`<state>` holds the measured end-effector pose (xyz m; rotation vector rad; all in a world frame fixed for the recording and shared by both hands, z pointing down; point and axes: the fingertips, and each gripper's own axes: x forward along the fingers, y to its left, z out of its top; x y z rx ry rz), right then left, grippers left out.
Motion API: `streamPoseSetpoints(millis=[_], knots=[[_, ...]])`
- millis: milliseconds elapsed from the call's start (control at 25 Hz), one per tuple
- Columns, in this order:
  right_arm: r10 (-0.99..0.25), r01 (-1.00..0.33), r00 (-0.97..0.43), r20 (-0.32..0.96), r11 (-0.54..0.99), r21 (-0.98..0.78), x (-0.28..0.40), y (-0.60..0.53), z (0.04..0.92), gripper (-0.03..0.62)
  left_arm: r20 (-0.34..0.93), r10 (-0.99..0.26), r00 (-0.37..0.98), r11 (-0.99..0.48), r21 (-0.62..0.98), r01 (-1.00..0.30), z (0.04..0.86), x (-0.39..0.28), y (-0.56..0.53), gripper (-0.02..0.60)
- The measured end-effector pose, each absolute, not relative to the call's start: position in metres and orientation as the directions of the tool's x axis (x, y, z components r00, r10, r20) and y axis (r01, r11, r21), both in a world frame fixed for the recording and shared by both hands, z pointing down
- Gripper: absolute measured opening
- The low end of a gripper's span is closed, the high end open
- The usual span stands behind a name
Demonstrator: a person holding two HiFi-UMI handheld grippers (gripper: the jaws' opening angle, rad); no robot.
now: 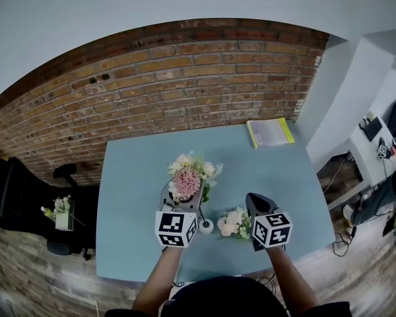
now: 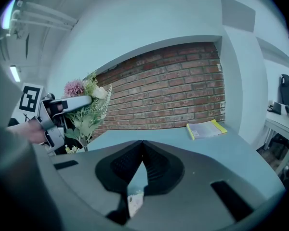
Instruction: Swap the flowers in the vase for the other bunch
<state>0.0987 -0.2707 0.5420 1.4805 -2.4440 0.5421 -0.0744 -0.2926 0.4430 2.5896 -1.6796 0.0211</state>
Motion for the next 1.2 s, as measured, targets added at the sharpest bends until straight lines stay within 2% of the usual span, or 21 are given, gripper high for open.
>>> streamPoseSetpoints(millis=[480, 1200], knots=[[-0.795, -0.886, -0.464, 0.391, 0.414, -0.209, 0.102, -0.266, 0.548, 0.014, 0.008, -0.915, 0.404, -0.404, 0.007, -0.915, 0.469, -0.069, -0.278, 0.201], [-0.782, -0.88, -0.475, 0.404, 0.416, -0.229, 0.106, -0.269, 0.553, 0.014, 0.098, -0.912, 0.398, -0.399, 0.01, -0.917, 0.518, -0.062, -0.266, 0.215]])
